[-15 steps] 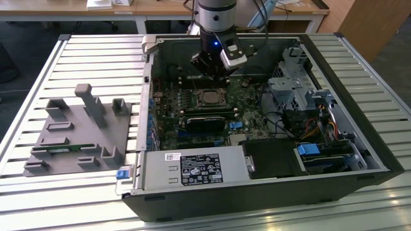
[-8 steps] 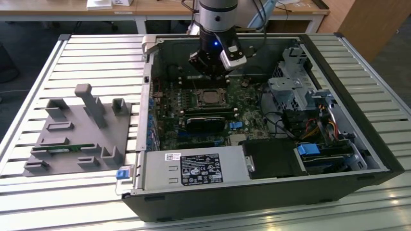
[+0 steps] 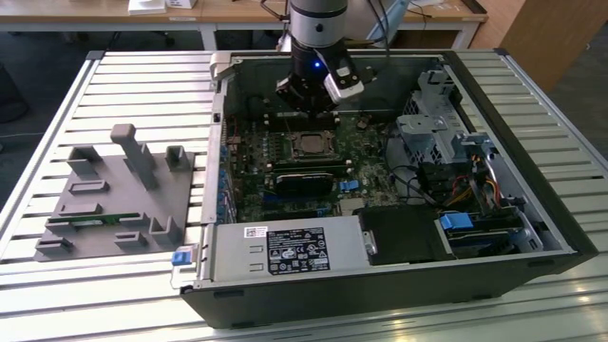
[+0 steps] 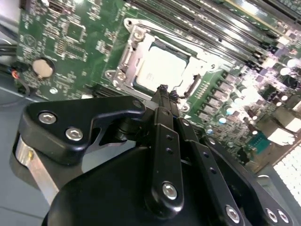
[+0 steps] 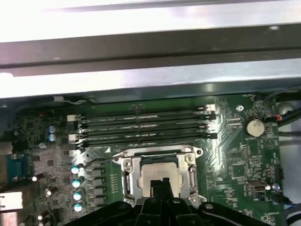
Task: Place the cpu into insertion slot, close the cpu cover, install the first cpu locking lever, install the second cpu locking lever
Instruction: 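Install the first cpu locking lever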
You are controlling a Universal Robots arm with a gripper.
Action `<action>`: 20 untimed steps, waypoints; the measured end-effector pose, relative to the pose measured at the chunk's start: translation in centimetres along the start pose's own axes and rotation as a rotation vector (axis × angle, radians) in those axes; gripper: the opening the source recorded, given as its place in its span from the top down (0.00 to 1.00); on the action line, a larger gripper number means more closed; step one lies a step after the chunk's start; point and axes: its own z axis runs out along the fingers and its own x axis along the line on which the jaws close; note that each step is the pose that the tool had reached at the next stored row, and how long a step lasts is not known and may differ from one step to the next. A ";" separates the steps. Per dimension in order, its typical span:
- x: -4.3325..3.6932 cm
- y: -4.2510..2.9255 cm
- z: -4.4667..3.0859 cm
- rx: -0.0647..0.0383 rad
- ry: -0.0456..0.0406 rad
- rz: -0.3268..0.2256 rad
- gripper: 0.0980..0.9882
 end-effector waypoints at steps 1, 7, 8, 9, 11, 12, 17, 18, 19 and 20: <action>0.28 -0.03 0.00 0.000 0.0000 -0.001 0.97; 0.72 -0.06 -0.37 0.000 -0.0004 -0.001 0.97; 0.71 -0.06 -0.50 0.000 -0.0004 -0.001 0.97; 0.81 -0.06 -0.53 -0.001 -0.0006 -0.002 0.97; 0.94 -0.07 -0.53 -0.001 -0.0003 -0.014 0.97; 0.94 -0.07 -0.53 -0.001 0.0004 -0.032 0.97; 1.02 -0.09 -0.52 -0.004 0.0027 -0.108 0.97; 1.20 -0.11 -0.53 -0.004 0.0030 -0.114 0.97; 1.46 -0.13 -0.53 -0.004 0.0032 -0.116 0.97; 1.74 -0.16 -0.52 -0.005 0.0031 -0.116 0.97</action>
